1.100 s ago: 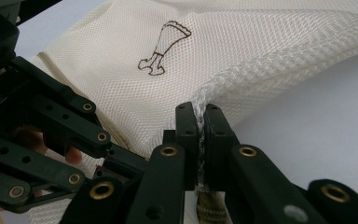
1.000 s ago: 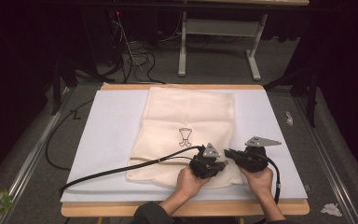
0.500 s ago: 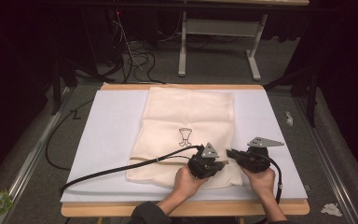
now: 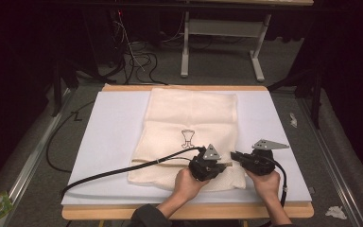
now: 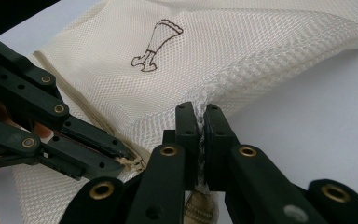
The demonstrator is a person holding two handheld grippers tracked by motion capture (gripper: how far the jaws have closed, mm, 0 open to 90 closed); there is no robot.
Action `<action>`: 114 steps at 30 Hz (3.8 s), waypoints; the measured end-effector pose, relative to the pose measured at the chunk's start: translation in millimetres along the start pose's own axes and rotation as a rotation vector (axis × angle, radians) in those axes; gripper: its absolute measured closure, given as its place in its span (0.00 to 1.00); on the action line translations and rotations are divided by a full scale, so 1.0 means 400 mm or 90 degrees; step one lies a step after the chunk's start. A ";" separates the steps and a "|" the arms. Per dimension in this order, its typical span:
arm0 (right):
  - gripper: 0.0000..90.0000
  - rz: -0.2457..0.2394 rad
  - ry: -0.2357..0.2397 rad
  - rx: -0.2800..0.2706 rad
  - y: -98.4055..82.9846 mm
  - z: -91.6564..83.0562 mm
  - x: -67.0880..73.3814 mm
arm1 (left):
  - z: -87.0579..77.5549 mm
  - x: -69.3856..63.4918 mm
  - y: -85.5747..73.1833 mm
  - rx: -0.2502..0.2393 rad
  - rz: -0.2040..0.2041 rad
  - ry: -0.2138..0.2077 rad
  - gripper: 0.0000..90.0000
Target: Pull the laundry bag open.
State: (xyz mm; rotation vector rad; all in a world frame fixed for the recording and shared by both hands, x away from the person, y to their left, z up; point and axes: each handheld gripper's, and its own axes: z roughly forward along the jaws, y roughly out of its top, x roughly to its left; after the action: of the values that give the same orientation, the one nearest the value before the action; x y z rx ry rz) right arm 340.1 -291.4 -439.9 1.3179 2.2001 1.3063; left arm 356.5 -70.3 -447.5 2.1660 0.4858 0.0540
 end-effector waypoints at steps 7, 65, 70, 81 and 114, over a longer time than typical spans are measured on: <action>0.98 0.001 -0.002 0.001 -0.001 0.001 -0.002 | -0.007 0.006 -0.004 0.001 -0.004 0.002 0.97; 0.98 -0.022 -0.016 0.004 0.008 0.008 0.005 | -0.064 0.033 -0.028 -0.007 -0.015 0.019 0.97; 0.98 -0.023 -0.018 0.002 0.007 0.007 0.006 | -0.066 0.034 -0.029 -0.004 -0.014 0.025 0.97; 0.98 -0.013 -0.020 -0.005 0.004 0.003 -0.002 | -0.082 0.041 -0.032 -0.008 -0.017 0.030 0.97; 0.98 -0.005 -0.039 0.002 0.015 -0.003 -0.020 | -0.152 0.069 -0.065 -0.015 -0.022 0.065 0.97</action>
State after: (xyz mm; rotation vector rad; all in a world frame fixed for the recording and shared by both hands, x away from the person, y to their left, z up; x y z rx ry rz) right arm 347.2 -297.6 -436.1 1.3319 2.1641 1.2436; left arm 360.8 0.3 -434.9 2.1386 0.5775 0.1516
